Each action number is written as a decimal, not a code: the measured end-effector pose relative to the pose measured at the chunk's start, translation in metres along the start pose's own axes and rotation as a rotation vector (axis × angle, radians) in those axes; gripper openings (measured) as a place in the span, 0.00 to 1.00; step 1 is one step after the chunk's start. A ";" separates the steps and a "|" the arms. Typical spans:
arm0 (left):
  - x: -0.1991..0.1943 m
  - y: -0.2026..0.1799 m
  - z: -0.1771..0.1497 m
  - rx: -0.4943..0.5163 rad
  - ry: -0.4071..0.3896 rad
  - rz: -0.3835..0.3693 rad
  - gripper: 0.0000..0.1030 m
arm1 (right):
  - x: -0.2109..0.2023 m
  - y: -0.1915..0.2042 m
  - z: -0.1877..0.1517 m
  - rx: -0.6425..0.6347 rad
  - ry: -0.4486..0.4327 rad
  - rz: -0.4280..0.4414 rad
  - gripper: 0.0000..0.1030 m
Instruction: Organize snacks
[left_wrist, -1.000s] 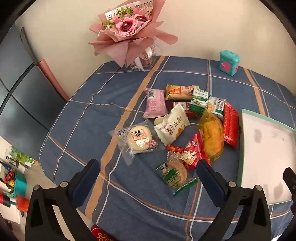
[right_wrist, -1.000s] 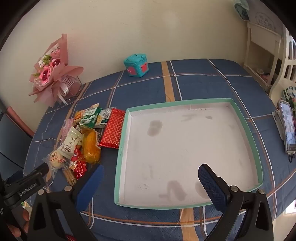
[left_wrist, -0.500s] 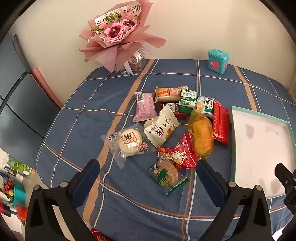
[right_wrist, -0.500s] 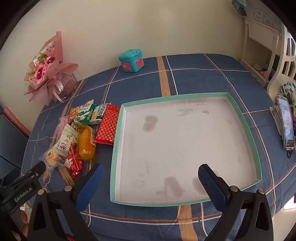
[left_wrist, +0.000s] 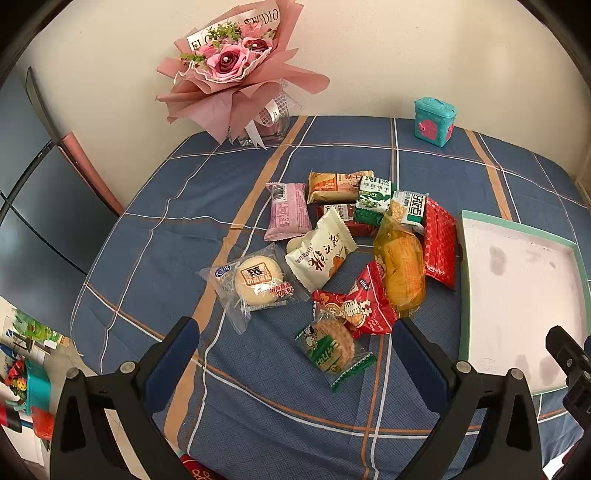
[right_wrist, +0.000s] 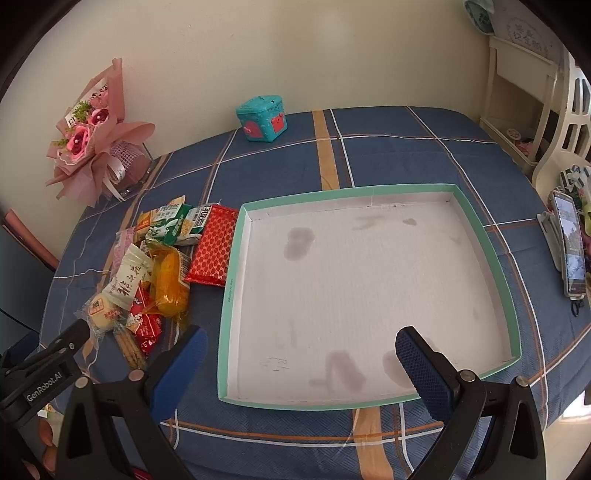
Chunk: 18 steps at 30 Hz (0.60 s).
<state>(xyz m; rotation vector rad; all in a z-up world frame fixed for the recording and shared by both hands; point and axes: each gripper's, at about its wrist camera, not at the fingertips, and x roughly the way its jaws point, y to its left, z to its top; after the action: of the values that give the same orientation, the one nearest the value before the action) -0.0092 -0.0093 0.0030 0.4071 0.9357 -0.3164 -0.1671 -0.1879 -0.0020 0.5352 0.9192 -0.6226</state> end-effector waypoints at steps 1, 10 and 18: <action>0.000 0.000 0.000 0.000 0.000 0.000 1.00 | 0.000 0.000 0.000 0.000 0.001 -0.001 1.00; 0.000 0.000 0.000 -0.001 0.000 0.001 1.00 | 0.000 0.000 0.000 -0.001 0.001 -0.002 1.00; 0.000 -0.001 0.000 -0.001 0.000 0.002 1.00 | 0.000 0.000 0.000 0.001 0.000 -0.005 1.00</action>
<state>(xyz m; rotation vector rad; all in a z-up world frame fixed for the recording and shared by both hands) -0.0097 -0.0099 0.0030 0.4073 0.9352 -0.3140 -0.1672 -0.1878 -0.0017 0.5340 0.9207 -0.6278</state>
